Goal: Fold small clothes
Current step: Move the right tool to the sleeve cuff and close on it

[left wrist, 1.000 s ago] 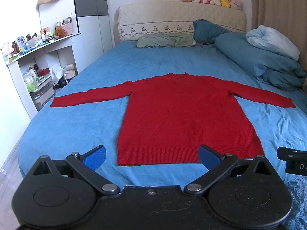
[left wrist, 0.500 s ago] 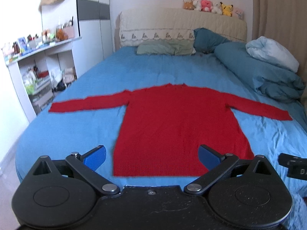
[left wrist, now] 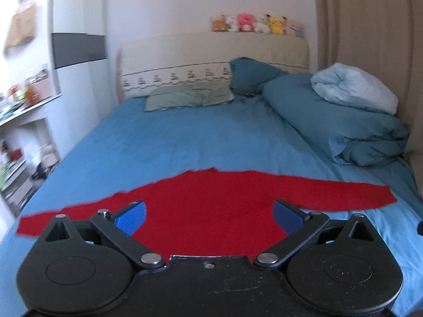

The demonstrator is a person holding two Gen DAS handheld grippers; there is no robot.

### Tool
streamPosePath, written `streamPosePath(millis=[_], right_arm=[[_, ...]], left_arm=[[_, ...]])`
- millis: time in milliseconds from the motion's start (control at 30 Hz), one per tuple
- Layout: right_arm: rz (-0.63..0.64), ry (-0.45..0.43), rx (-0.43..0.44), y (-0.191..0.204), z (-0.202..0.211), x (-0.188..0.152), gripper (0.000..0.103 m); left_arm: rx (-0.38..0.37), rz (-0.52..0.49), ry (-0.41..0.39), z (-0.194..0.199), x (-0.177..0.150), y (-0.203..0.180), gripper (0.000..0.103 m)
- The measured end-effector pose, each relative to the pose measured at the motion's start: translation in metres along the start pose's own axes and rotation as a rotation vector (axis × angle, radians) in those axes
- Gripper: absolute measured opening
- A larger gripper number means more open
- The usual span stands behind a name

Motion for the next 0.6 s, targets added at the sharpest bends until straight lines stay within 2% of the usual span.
streamPosePath(millis=[67,167,300,367,467,567,600], right_arm=[[-0.032,0.026,-0.037,-0.017,-0.043,0.004,0.103],[-0.088,0.062,-0.085,-0.04,-0.116,-0.003,0.103],[-0.205,0.065,-0.106,-0.063,-0.206,-0.019,0.103],[-0.252,0.057,-0.105,-0.071,-0.24,-0.025,0.103],[-0.263,0.083,-0.125,-0.081,-0.284,-0.028,0.103],[-0.285,0.111,-0.127,-0.09,-0.323,-0.028,0.103],[-0.3,0.116,-0.123,-0.094,-0.333,-0.029,0.099]], left_arm=[[-0.024,-0.018,0.009,-0.042,0.007,-0.018,0.103],[-0.063,-0.044,0.06,-0.126,0.006,-0.049,0.103],[-0.083,-0.102,0.11,-0.237,-0.016,-0.086,0.103],[-0.081,-0.086,0.166,-0.281,-0.029,-0.096,0.103],[-0.068,-0.072,0.236,-0.327,-0.043,-0.106,0.103],[-0.043,-0.114,0.276,-0.361,-0.054,-0.118,0.103],[-0.037,-0.119,0.288,-0.369,-0.057,-0.12,0.103]])
Point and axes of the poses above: each gripper's, at about its wrist camera, not at the fingertips, and z roughly against the way its jaws point, y to its left, x to its top, the point moved 6 cm from there along -z, roughly the way its jaws point, and after that the axes turned 15 degrees about z, right-handed, at the moved point
